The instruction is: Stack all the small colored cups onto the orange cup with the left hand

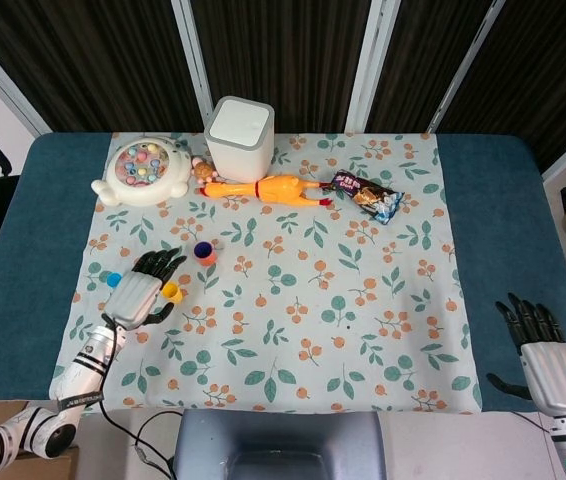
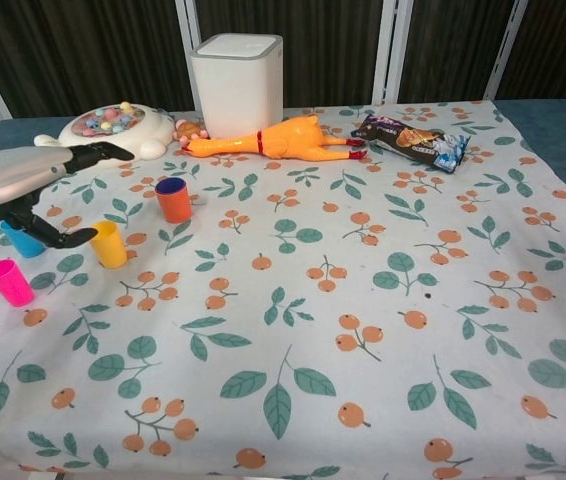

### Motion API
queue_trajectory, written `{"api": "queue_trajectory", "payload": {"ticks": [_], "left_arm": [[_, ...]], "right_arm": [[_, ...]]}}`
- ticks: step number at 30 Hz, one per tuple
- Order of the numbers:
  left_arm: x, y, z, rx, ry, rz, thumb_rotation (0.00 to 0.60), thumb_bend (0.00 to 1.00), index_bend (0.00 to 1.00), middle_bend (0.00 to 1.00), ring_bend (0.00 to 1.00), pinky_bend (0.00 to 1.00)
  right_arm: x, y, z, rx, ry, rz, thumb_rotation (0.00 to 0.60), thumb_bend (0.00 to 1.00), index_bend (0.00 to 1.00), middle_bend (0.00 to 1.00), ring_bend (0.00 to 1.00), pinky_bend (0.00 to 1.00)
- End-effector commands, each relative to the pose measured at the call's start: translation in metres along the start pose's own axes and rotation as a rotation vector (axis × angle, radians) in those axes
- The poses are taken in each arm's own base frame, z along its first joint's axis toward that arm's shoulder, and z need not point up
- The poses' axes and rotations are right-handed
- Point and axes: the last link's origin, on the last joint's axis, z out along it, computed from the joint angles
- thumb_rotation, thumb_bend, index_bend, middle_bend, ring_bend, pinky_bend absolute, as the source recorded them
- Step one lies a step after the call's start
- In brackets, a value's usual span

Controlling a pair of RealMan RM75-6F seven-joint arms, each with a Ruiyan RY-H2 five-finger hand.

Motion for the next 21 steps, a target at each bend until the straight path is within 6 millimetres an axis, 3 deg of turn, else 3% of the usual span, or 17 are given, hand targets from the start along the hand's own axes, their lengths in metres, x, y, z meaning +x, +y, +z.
{"api": "queue_trajectory", "payload": {"ticks": [1, 11, 21], "left_arm": [[-0.01, -0.002, 0.005, 0.02, -0.01, 0.009, 0.6, 0.37, 0.1, 0.0, 0.0, 0.09], [-0.026, -0.008, 0.013, 0.044, -0.029, 0.04, 0.6, 0.36, 0.29, 0.0, 0.0, 0.09], [-0.03, -0.015, 0.016, 0.054, -0.041, 0.063, 0.6, 0.36, 0.34, 0.0, 0.0, 0.09]], "right_arm": [[0.0, 0.0, 0.001, 0.002, -0.002, 0.002, 0.6, 0.22, 0.0, 0.0, 0.0, 0.0], [0.002, 0.002, 0.001, -0.007, 0.007, 0.005, 0.6, 0.22, 0.0, 0.0, 0.0, 0.0], [0.002, 0.001, 0.001, -0.006, 0.007, 0.003, 0.6, 0.22, 0.0, 0.0, 0.0, 0.0]]}}
